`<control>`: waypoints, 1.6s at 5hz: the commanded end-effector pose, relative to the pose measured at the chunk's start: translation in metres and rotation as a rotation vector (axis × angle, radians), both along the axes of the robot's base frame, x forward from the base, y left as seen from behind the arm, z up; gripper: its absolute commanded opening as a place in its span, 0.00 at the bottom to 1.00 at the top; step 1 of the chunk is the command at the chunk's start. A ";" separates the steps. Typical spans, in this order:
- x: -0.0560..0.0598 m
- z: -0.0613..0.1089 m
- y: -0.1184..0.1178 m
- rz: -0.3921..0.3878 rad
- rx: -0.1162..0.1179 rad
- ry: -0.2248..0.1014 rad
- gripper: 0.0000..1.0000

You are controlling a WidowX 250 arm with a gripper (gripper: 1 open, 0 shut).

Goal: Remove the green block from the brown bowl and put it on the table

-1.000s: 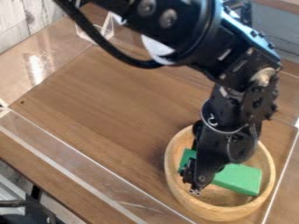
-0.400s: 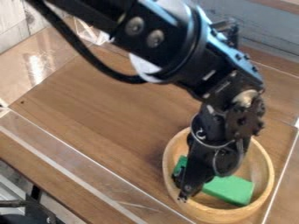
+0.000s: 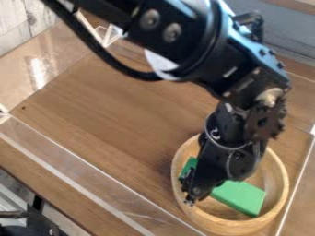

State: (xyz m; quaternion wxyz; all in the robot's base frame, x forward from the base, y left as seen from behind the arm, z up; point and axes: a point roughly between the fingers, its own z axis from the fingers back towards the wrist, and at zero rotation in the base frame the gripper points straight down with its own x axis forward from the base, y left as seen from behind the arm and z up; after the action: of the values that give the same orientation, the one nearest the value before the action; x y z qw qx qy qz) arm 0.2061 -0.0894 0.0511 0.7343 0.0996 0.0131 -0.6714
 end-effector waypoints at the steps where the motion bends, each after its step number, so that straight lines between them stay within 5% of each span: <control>1: 0.010 0.016 -0.008 -0.029 -0.025 -0.065 0.00; 3: 0.006 0.019 0.008 0.067 0.009 -0.067 0.00; 5: 0.012 0.049 0.012 0.034 0.044 -0.077 0.00; 6: 0.016 0.080 0.027 0.003 0.078 -0.093 0.00; 8: 0.024 0.108 0.094 -0.030 0.135 -0.160 0.00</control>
State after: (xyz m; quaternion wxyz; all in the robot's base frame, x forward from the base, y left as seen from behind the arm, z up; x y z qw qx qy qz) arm 0.2265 0.0039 0.1495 0.7151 0.1906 0.0129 -0.6724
